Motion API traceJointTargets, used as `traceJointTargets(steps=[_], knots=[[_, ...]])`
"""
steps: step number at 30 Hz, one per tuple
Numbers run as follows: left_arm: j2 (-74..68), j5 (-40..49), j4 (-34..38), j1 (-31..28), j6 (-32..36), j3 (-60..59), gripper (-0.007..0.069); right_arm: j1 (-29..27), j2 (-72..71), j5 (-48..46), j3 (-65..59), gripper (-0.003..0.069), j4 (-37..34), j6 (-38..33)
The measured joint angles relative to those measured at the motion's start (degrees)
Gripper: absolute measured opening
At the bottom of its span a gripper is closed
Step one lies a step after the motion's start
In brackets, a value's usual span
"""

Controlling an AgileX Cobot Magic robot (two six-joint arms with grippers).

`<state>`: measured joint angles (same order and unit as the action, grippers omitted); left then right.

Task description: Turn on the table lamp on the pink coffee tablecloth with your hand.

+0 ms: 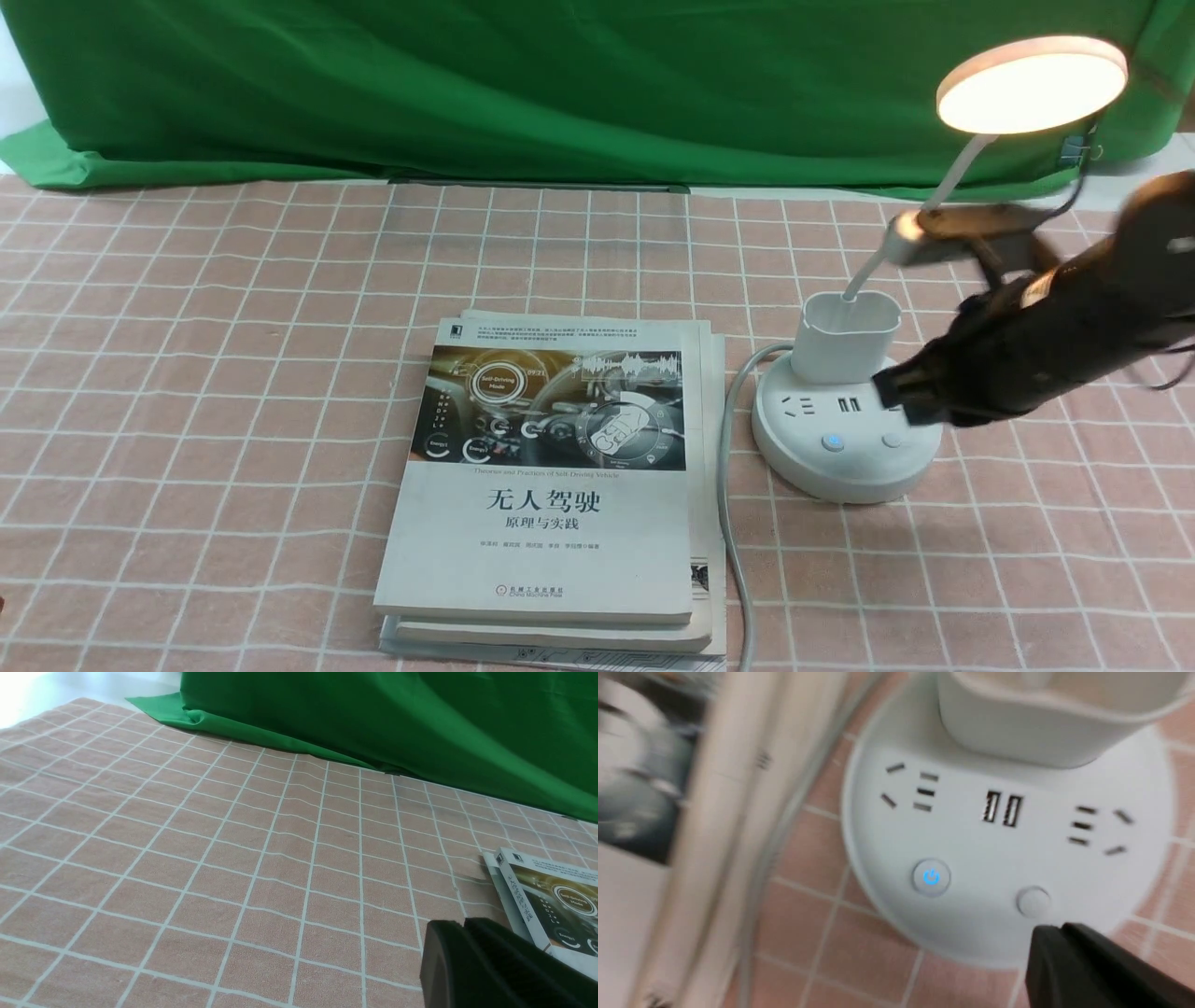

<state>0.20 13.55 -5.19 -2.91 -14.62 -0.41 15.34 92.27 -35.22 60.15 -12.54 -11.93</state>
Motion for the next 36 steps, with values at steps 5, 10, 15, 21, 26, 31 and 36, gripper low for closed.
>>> traceJointTargets(steps=[5,10,15,21,26,31,36], knots=[[0.0,0.0,0.0,0.0,0.0,0.0,0.0019,0.0,-12.4,-0.2,-8.0,0.0046,0.0,1.0],[0.0,0.0,0.0,0.0,0.0,0.0,0.0019,0.0,-24.4,-0.3,-14.2,0.0048,0.1,2.2],[0.0,0.0,0.0,0.0,0.0,0.0,0.0019,0.0,-34.4,-0.7,-16.9,0.0050,0.1,3.5],[0.0,0.0,0.0,0.0,0.0,0.0,0.0019,0.0,-41.5,-0.4,-17.1,0.0064,0.2,4.9],[0.0,0.0,0.0,0.0,0.0,0.0,0.0019,0.0,-44.5,-0.5,-17.1,0.0043,2.0,4.9],[0.0,0.0,0.0,0.0,0.0,0.0,0.0019,-0.1,-50.0,3.0,-21.1,0.0027,3.0,4.7],[0.0,0.0,-0.2,0.0,0.0,0.0,0.0019,-6.6,-60.9,14.5,-35.2,0.0026,3.3,3.5]])
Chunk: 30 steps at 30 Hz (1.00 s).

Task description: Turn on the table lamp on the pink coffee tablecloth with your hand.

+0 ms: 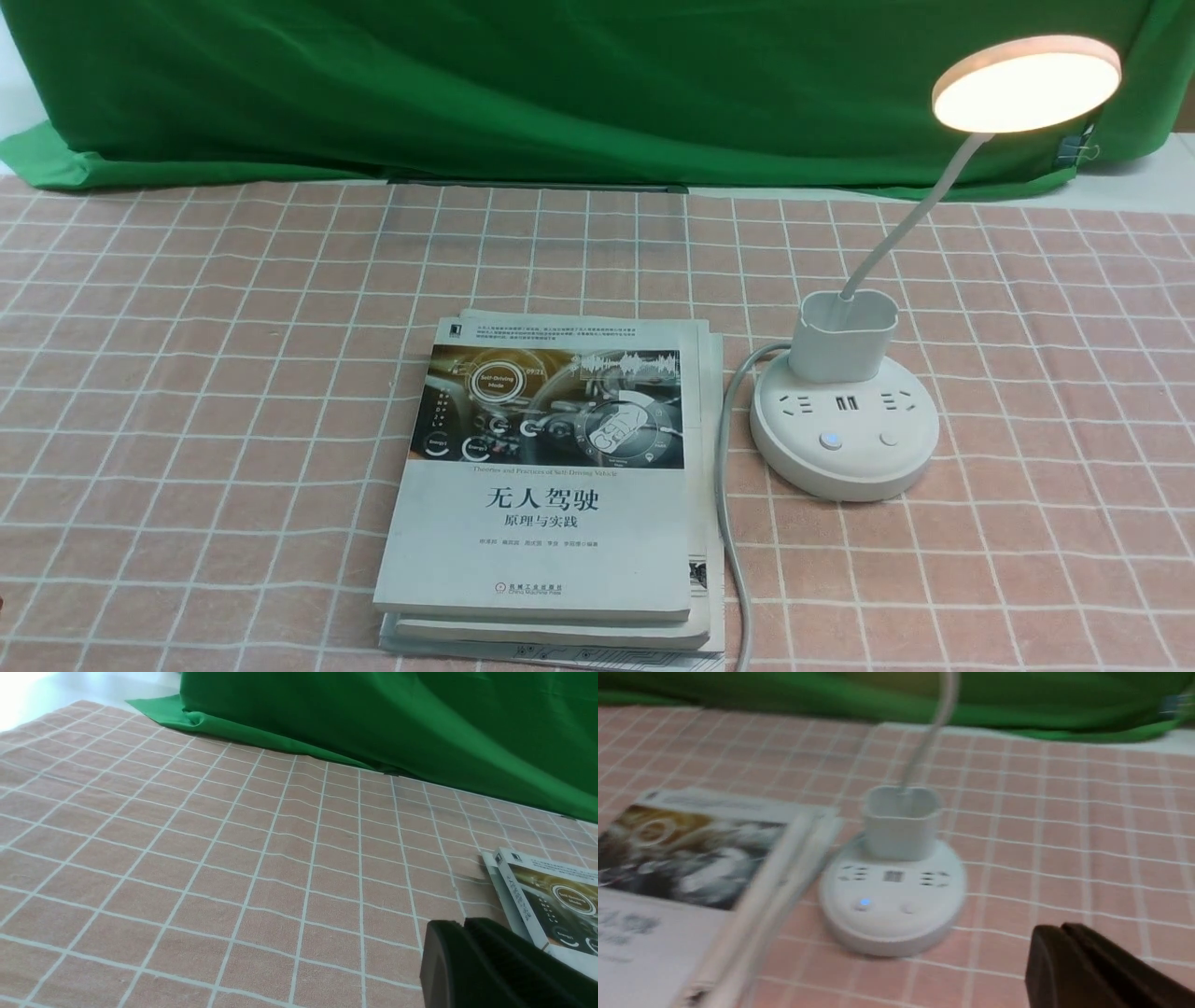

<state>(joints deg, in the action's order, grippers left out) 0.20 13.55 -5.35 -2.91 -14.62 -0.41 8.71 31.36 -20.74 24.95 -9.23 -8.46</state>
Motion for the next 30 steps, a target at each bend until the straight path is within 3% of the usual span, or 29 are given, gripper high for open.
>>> traceJointTargets(steps=[3,7,15,30], knots=[[0.0,0.0,0.0,0.0,0.0,0.0,0.0019,-5.2,-12.3,10.6,-14.9,0.0026,0.3,-0.2],[0.0,0.0,0.0,0.0,0.0,0.0,0.0019,-6.3,-22.9,14.7,-24.2,0.0026,0.3,-0.4],[0.0,0.0,0.0,0.0,0.0,0.0,0.0019,-6.3,-31.3,7.7,-25.4,0.0026,0.8,-2.7],[0.0,0.0,-0.2,0.0,2.5,0.0,0.0019,-6.3,-31.3,6.7,-25.4,0.0031,0.8,-3.2]])
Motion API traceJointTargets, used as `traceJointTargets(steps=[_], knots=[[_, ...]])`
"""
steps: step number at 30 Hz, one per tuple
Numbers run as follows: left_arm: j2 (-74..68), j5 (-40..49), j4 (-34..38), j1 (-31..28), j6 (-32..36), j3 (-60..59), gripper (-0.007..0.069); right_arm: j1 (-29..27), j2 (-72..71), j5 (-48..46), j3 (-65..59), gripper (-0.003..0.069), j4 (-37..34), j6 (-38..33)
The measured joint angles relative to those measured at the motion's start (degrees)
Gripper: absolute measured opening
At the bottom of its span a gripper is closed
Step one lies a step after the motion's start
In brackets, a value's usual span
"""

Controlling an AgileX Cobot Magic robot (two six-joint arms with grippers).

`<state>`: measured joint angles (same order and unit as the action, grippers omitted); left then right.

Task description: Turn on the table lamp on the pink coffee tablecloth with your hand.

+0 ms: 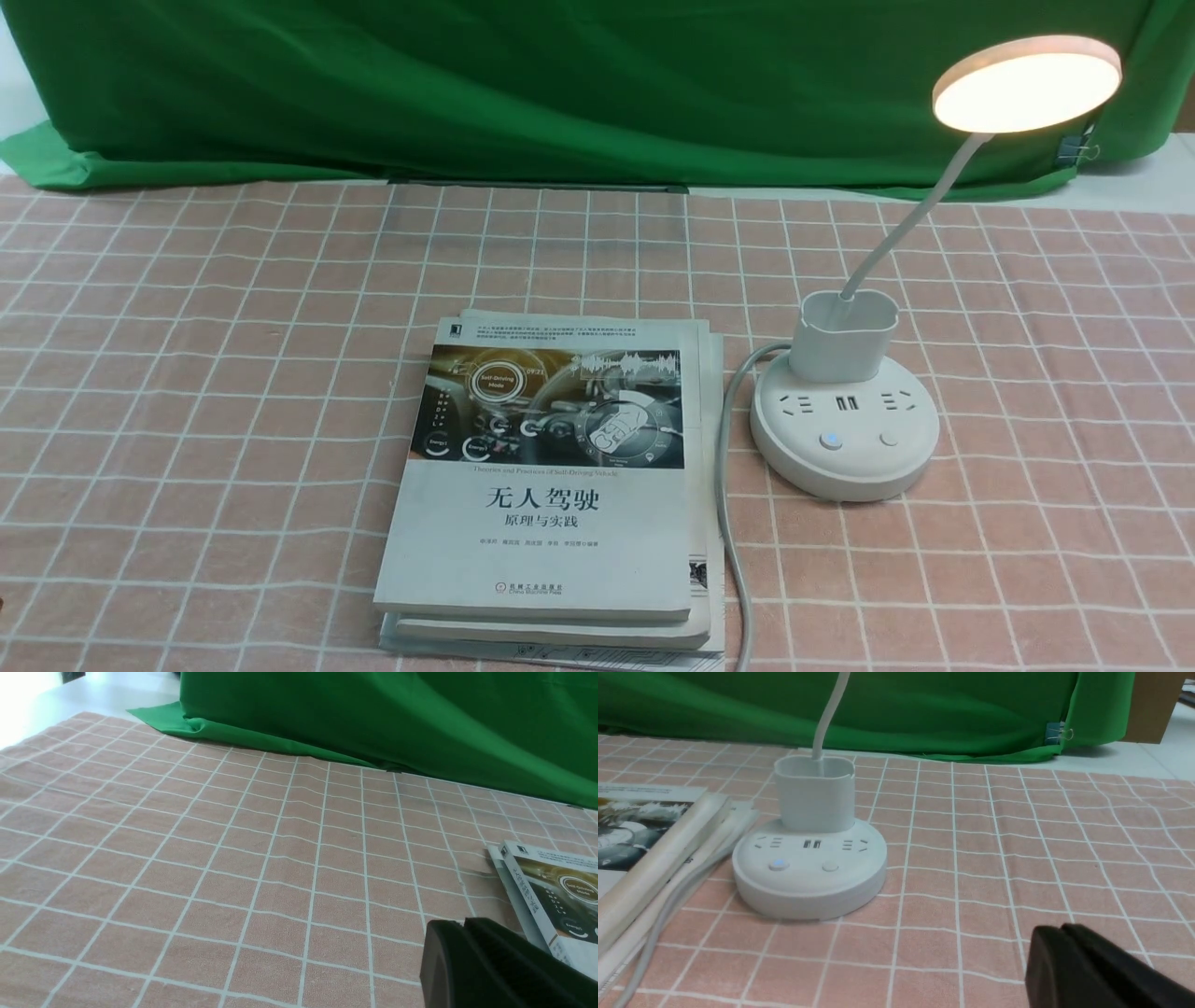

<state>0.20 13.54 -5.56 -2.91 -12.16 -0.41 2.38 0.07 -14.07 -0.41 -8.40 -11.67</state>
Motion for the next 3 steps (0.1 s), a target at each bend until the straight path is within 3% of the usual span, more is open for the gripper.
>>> traceJointTargets(steps=[3], knots=[[0.0,0.0,0.0,0.0,0.1,0.0,0.0019,0.0,0.0,0.0,0.0,0.0033,0.0,0.0]])
